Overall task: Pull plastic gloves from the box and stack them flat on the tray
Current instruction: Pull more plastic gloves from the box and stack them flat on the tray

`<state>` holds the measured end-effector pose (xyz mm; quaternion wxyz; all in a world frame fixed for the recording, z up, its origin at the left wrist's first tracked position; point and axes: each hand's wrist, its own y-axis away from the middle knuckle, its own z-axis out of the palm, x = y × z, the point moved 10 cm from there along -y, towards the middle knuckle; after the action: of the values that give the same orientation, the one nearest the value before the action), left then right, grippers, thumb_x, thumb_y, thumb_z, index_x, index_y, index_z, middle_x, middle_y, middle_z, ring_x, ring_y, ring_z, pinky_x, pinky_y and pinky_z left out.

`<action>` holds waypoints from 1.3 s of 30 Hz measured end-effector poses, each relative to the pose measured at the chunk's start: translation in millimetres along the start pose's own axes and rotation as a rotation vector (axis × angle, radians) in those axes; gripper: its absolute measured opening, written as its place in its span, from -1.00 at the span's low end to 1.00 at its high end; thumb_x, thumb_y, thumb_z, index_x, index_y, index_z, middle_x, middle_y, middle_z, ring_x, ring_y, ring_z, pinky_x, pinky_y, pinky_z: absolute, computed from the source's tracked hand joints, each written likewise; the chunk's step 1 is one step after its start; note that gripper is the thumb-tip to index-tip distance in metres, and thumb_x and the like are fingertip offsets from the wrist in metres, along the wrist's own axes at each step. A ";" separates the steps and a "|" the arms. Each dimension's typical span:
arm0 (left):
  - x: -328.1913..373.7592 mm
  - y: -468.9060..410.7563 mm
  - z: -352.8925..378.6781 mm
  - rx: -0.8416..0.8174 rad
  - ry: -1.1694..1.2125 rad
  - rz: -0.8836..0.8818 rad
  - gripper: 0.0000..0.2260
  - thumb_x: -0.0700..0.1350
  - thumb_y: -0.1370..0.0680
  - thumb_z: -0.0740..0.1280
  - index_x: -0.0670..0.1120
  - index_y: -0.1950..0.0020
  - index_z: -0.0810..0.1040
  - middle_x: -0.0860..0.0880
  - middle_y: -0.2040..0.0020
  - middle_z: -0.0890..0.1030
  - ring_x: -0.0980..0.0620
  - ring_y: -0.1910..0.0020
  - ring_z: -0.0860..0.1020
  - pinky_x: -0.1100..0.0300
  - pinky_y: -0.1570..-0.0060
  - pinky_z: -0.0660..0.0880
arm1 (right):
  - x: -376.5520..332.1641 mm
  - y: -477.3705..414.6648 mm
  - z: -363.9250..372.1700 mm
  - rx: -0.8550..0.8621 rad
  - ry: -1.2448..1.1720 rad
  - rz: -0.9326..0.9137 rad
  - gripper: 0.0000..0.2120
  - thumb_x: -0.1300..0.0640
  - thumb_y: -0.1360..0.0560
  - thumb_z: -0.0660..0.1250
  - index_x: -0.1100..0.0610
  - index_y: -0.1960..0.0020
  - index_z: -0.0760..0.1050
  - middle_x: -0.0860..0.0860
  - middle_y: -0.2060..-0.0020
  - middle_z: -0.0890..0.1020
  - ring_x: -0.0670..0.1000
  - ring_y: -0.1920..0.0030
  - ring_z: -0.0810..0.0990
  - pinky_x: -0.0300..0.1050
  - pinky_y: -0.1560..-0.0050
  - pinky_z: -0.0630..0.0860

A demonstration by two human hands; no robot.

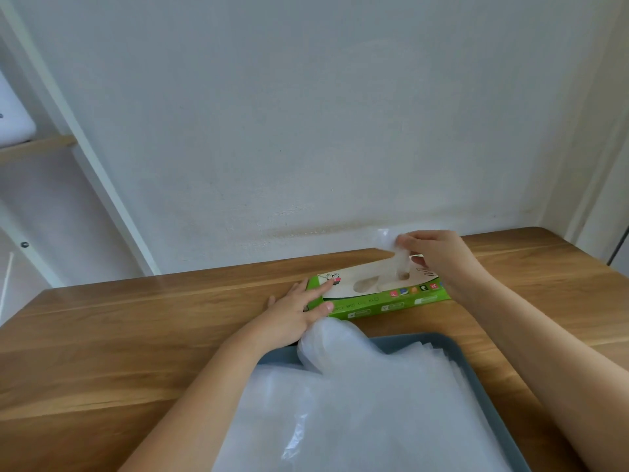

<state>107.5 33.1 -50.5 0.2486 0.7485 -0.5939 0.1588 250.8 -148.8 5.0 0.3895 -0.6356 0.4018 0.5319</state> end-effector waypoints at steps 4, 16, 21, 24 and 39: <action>-0.1 0.5 0.4 -0.002 -0.010 -0.001 -0.58 0.17 -0.64 0.06 0.34 -0.49 0.07 -0.02 -0.60 -0.10 0.06 -0.56 -0.19 -0.12 -0.45 -0.33 | 17.8 -2.2 0.3 -0.032 -0.497 0.235 -0.94 0.19 -0.51 0.36 0.19 0.06 0.56 0.02 0.19 0.64 -0.04 0.19 0.59 -0.20 0.17 0.50; -3.3 -2.3 0.0 -0.007 0.022 0.000 -0.57 0.17 -0.63 0.09 0.34 -0.50 0.10 0.00 -0.60 -0.08 0.08 -0.56 -0.16 -0.13 -0.49 -0.28 | -26.3 6.0 18.4 -0.364 -0.080 -0.012 -0.87 0.26 -0.55 0.27 0.26 0.10 0.57 0.12 0.16 0.68 0.00 0.12 0.65 -0.20 0.01 0.56; 1.5 6.0 -24.9 0.096 0.313 0.031 -0.67 0.00 -0.61 0.27 0.19 -0.38 0.43 0.06 -0.45 0.38 0.10 -0.48 0.27 0.16 -0.46 0.18 | -48.5 8.9 -0.3 -0.283 0.062 -0.119 -0.84 0.40 -0.36 0.45 0.17 0.22 0.61 -0.02 0.30 0.69 -0.13 0.26 0.63 -0.34 0.11 0.54; 15.0 14.1 -57.4 0.217 0.286 0.013 -0.69 0.07 -0.54 0.35 0.13 -0.28 0.53 0.16 -0.29 0.52 0.18 -0.33 0.40 0.20 -0.35 0.29 | -53.3 8.5 -6.1 -0.256 0.092 -0.128 -0.81 0.39 -0.30 0.51 0.14 0.21 0.63 0.02 0.30 0.67 -0.08 0.26 0.63 -0.24 0.04 0.54; 110.9 -6.7 -62.0 0.538 0.589 0.132 -0.86 -0.20 -0.43 0.51 -0.05 0.10 0.60 0.08 0.31 0.62 0.32 0.42 0.50 0.36 0.36 0.36 | -41.8 10.7 -4.6 -0.311 -0.060 -0.024 -0.83 0.18 -0.46 0.42 0.28 0.03 0.66 0.14 0.14 0.71 0.03 0.10 0.69 -0.29 0.09 0.60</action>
<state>144.5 -20.8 58.6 0.1925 0.6696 -0.4814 0.5317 238.0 -153.0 46.2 0.3045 -0.6767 0.2954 0.6017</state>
